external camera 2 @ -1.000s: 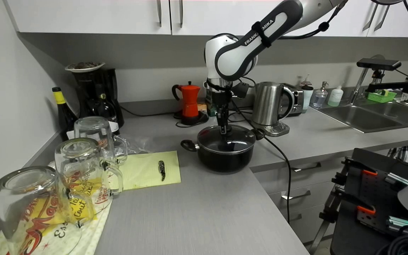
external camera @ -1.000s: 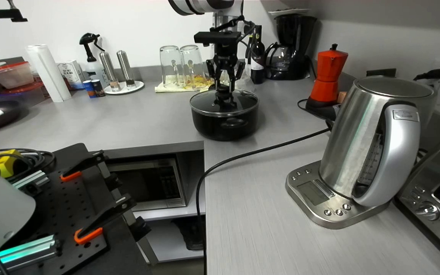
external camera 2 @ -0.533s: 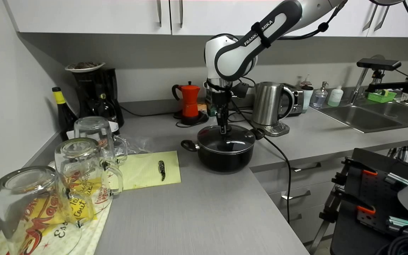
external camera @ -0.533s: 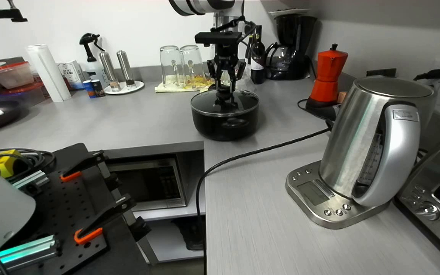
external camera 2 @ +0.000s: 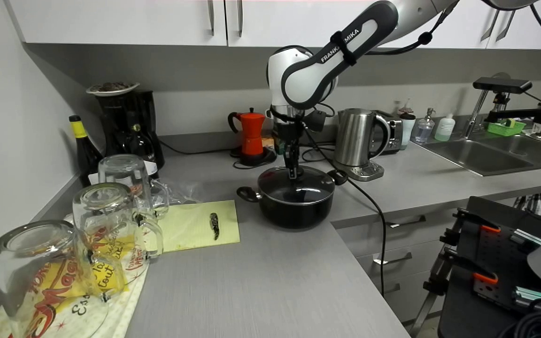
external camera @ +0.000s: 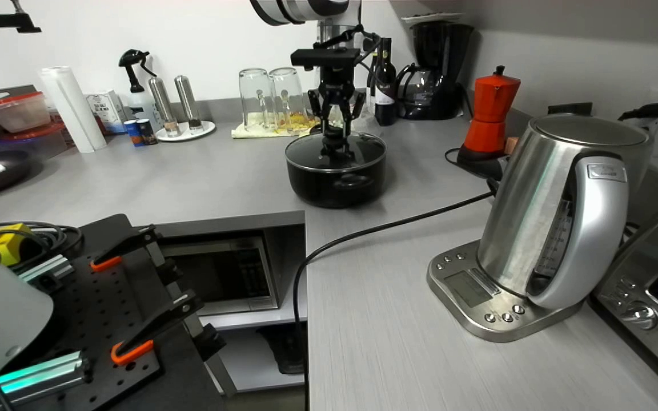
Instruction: Pick up the lid and cover the pot
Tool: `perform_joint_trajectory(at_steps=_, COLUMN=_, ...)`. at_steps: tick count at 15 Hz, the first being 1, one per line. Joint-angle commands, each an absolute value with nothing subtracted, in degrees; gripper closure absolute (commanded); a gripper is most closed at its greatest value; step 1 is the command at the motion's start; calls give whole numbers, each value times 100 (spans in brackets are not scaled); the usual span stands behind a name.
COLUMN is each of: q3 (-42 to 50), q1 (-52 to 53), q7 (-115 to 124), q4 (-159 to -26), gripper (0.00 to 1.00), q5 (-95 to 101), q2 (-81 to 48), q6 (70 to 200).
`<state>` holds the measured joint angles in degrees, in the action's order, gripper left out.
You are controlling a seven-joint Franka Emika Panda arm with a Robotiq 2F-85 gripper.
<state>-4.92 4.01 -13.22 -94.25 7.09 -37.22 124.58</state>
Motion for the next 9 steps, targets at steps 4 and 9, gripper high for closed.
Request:
perform_joint_trajectory(at_steps=4, q3=-536, q1=408, q7=-1471, q4=-9359, gripper=17, q5=742, q2=-3784, q6=12681)
perform_joint_trajectory(at_steps=9, q3=-492, q1=534, q7=-1318, q4=-9881, gripper=0, q5=908, q2=-3333, q6=13378)
